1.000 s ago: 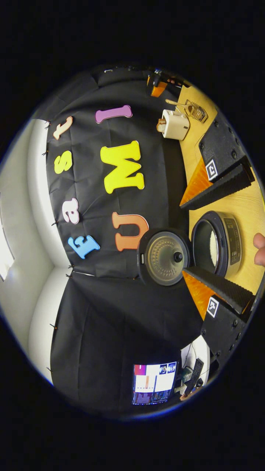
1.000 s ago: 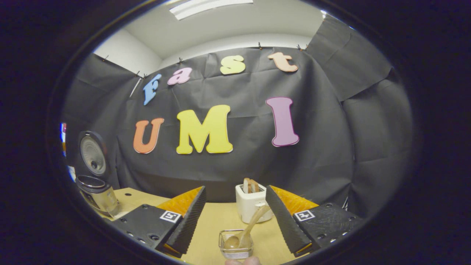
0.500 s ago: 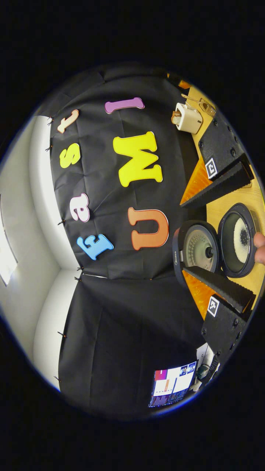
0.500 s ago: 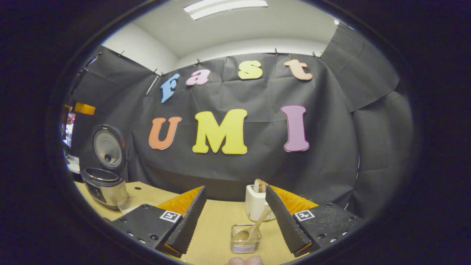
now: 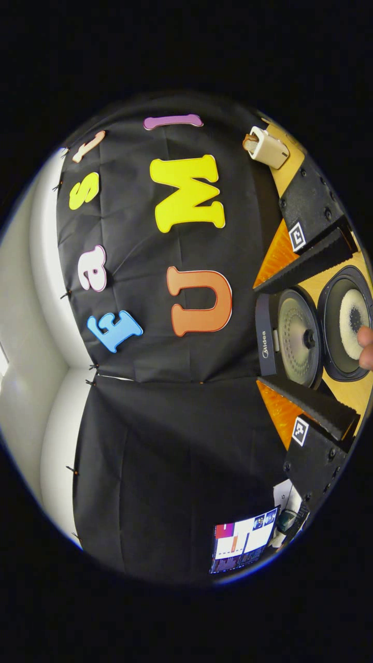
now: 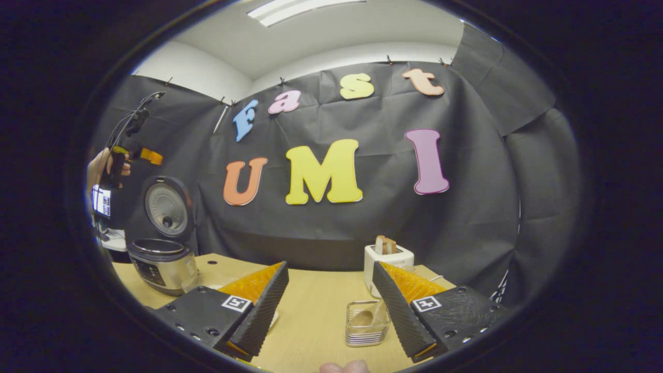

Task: Close the left gripper, press the button to open the rice cooker; take a wooden spoon from the chopstick holder with the right hand, scoop a spoonful of rice and pour it into the rice cooker, then put the wooden spoon back into the chopstick holder.

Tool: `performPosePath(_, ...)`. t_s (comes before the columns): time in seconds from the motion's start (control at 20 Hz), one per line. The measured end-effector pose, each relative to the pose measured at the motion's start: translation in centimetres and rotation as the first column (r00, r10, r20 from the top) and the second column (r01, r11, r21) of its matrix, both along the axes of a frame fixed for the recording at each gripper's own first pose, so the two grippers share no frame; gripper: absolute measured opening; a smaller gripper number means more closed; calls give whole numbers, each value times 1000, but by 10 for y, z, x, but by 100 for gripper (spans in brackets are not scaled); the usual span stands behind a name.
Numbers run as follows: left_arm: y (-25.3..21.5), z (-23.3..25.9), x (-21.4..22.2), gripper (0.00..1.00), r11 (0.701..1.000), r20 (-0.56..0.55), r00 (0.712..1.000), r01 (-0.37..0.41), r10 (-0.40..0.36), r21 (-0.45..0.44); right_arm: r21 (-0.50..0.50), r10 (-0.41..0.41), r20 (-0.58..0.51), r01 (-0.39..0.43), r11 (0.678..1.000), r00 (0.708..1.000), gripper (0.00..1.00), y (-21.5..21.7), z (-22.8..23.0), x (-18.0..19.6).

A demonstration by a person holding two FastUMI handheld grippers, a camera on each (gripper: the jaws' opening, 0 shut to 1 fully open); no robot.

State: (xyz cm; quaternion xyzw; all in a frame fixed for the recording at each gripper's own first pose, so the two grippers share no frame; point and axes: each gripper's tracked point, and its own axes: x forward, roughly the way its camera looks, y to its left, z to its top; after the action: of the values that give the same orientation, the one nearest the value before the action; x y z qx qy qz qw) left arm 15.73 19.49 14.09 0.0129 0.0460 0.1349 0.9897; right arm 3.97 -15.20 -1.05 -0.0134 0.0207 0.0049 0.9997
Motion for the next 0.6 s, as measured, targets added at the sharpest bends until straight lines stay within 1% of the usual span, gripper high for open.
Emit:
performPosePath(0.15,9,4,24,99,999,-25,1000,1,-2,-40,12,-13,-19,14,1000,1000,96,-6,-7,0)
performPosePath(0.3,29,2,51,99,998,-70,997,-38,35,-41,10,-36,-19,36,999,999,96,-15,-7,0)
performPosePath(0.35,33,-1,59,99,997,-87,995,-47,41,-58,5,-43,-16,43,999,999,96,-17,-7,0)
performPosePath(0.45,39,-10,72,99,994,-134,990,-64,52,-91,-11,-54,8,54,998,999,96,-20,-1,0)
performPosePath(0.5,47,-14,79,99,992,-154,986,-83,68,-97,-18,-56,26,56,998,998,96,-19,4,-1)
performPosePath(0.6,52,-25,89,99,989,-204,976,-100,76,-111,-32,-52,51,53,998,997,96,-15,10,-2)
